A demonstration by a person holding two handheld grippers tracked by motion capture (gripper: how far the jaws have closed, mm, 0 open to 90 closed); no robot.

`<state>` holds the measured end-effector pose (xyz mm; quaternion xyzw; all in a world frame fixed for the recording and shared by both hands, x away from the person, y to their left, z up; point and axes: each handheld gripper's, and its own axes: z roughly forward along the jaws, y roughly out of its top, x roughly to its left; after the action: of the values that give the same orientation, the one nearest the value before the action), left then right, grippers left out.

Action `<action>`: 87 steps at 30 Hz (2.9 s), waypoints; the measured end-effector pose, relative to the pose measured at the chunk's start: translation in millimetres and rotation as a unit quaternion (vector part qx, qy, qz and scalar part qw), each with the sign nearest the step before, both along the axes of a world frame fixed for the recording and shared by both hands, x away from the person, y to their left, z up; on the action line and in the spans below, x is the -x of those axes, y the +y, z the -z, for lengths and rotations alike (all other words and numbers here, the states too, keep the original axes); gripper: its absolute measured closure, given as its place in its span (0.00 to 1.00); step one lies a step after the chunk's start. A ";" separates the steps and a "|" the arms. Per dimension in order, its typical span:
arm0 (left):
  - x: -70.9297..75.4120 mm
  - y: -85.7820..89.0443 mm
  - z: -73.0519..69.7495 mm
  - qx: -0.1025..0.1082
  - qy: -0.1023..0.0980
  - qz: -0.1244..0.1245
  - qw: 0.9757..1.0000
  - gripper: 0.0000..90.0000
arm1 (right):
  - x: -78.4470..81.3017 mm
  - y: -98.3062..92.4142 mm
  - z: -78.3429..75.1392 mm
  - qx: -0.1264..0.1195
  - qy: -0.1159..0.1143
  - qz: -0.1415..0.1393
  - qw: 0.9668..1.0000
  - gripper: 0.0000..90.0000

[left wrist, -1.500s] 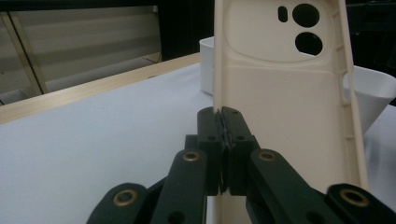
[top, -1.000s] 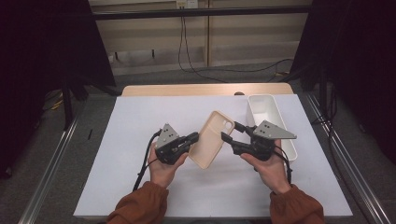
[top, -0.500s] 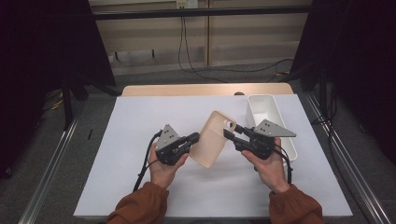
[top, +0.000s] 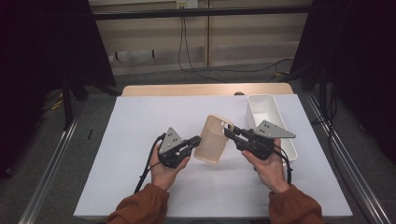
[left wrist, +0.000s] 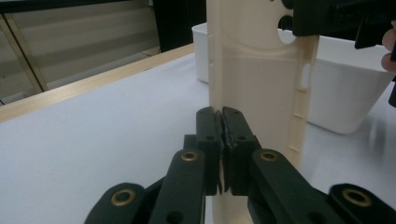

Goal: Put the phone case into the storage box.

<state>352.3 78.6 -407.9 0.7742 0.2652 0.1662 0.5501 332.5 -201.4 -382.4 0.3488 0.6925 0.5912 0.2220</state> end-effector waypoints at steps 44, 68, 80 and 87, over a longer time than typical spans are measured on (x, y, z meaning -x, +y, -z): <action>-17.7 2.2 14.5 0.014 0.010 -0.026 1.000 0.10 | -0.1 -1.7 -0.2 0.005 -0.030 -0.015 0.999 0.90; -13.3 20.7 9.2 0.038 -0.014 -0.060 0.997 0.03 | -0.6 -17.4 -3.8 0.002 -0.038 0.002 0.999 0.90; 1.0 48.2 6.4 0.047 -0.027 -0.088 0.995 0.02 | 3.1 -25.6 -7.7 -0.003 -0.038 0.008 0.999 0.90; 11.8 69.8 6.3 0.046 -0.029 -0.098 0.994 0.02 | 7.2 -25.8 -11.3 -0.005 -0.037 0.010 0.999 0.90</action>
<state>340.5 148.3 -414.3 0.7133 0.3311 0.2293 0.5736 325.3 -227.2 -371.1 0.3350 0.6774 0.6046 0.2516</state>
